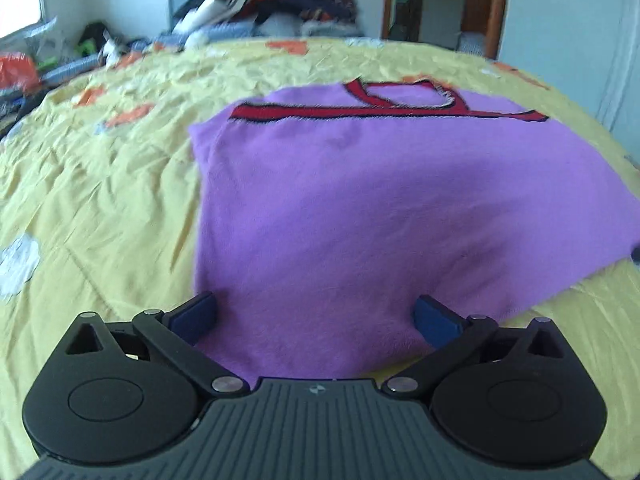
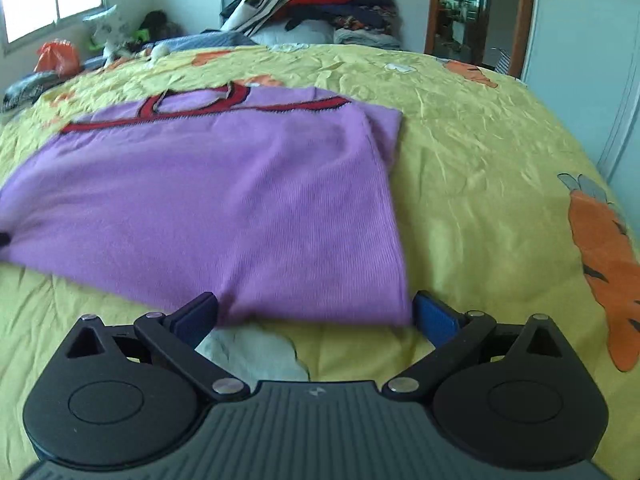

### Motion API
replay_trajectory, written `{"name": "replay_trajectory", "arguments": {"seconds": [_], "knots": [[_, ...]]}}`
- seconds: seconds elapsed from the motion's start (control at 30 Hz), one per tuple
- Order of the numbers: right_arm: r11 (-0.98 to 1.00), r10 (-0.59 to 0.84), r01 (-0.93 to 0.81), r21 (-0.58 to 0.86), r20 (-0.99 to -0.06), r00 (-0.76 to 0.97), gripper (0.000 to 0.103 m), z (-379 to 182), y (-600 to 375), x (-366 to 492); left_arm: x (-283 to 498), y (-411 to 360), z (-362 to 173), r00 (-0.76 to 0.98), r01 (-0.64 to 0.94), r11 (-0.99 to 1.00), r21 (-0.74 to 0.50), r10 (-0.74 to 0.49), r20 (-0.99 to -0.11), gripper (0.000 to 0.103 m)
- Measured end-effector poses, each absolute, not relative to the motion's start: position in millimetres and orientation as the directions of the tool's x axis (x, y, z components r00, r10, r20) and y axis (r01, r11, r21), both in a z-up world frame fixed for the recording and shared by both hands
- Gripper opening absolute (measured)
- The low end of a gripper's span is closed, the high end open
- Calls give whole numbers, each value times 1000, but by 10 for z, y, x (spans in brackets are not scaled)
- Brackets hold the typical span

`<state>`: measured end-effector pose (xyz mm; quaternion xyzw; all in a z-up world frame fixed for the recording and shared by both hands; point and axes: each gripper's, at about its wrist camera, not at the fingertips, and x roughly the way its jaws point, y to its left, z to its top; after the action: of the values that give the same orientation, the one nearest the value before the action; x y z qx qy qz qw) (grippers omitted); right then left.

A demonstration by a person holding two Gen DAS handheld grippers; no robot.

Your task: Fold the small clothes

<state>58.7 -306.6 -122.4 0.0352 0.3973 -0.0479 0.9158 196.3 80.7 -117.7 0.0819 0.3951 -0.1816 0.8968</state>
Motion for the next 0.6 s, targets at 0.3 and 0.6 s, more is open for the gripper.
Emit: {"name": "replay_trajectory", "arguments": {"seconds": [0.3,0.6], "knots": [[993,-70,113,41,-565,822,103,-905,-2952,1325,2008,221,-922,674,438,899,22,-312,-670,103],[994,-31,91,54,-680,733,103,-1274,-3234,2013,2088,420,-1285,667,437,899,-8,-331,-667,103]]}}
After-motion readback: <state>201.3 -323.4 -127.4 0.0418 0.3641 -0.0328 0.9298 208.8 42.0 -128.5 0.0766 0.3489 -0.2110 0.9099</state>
